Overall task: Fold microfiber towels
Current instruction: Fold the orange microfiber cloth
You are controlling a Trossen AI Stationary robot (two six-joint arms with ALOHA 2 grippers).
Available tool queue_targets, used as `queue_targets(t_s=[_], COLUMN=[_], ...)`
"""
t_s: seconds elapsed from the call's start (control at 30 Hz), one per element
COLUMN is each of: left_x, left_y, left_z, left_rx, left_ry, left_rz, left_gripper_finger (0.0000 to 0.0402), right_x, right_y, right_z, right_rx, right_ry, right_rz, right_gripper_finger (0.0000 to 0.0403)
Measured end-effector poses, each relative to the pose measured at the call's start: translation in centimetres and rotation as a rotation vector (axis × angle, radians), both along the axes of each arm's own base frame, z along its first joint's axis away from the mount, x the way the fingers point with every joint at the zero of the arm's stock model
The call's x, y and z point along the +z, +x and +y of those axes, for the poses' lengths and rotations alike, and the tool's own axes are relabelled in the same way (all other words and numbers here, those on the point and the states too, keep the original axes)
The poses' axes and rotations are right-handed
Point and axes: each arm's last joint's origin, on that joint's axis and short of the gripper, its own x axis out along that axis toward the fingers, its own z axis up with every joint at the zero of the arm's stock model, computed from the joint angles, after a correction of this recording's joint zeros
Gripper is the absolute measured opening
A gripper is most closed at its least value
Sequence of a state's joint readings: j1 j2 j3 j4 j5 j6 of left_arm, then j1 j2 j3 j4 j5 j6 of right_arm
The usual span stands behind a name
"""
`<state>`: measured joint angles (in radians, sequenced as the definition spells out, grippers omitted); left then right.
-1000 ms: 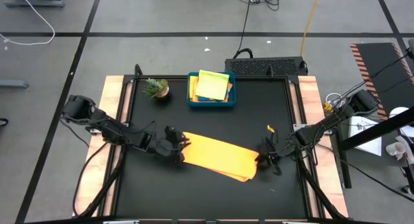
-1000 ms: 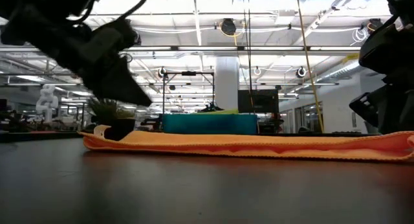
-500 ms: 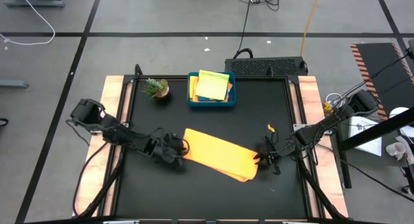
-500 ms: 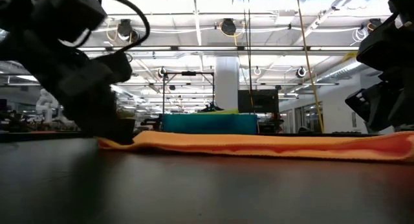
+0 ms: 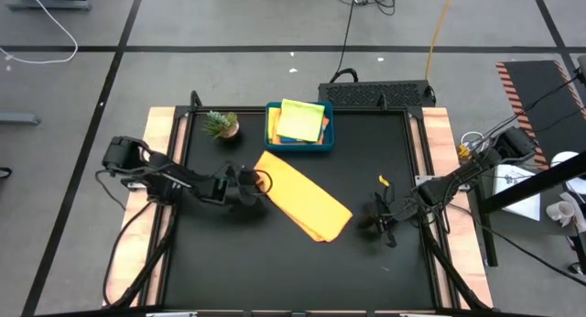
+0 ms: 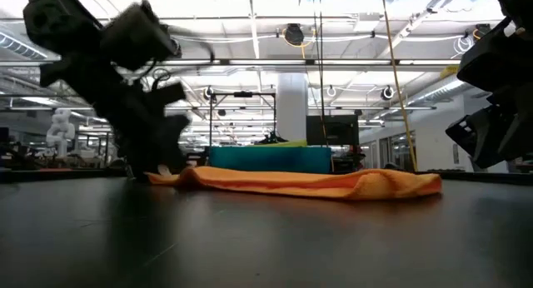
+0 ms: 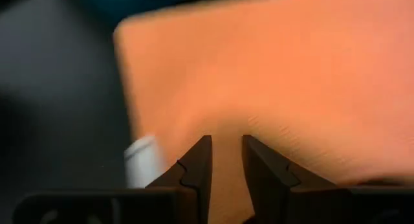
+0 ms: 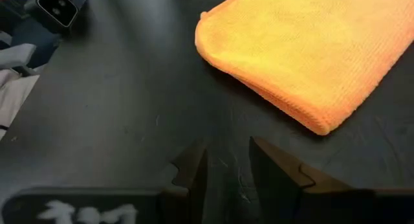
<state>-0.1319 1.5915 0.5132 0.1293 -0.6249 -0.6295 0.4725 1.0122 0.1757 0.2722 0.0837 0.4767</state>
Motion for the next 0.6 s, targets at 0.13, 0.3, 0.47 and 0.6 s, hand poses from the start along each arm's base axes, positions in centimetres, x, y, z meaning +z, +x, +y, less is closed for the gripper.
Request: queue_targets(t_s=[0.13, 0.3, 0.47, 0.6], left_x=[2.6, 4.8, 3.8, 2.4], left_y=[1.7, 3.7, 5.3, 7.6], left_z=[-1.5, -4.5, -6.5, -7.3], left_rx=[-0.124, -0.308, -0.356, -0.362], left_ry=[-0.015, -0.007, -0.013, -0.017], left_rz=[-0.134, -0.232, -0.208, -0.210], left_gripper_finger=[0.0088, 0.0088, 0.0088, 0.0088], right_x=[0.0, 0.1, 0.2, 0.4], right_y=[0.0, 0.1, 0.2, 0.3], right_z=[0.0, -0.1, -0.1, 0.0], right_rx=[-0.003, -0.023, -0.019, -0.018], right_ry=[0.006, -0.034, -0.049, -0.041], right_rz=[0.001, -0.029, -0.054, -0.070], right_gripper_finger=[0.0105, 0.0105, 0.0105, 0.0105])
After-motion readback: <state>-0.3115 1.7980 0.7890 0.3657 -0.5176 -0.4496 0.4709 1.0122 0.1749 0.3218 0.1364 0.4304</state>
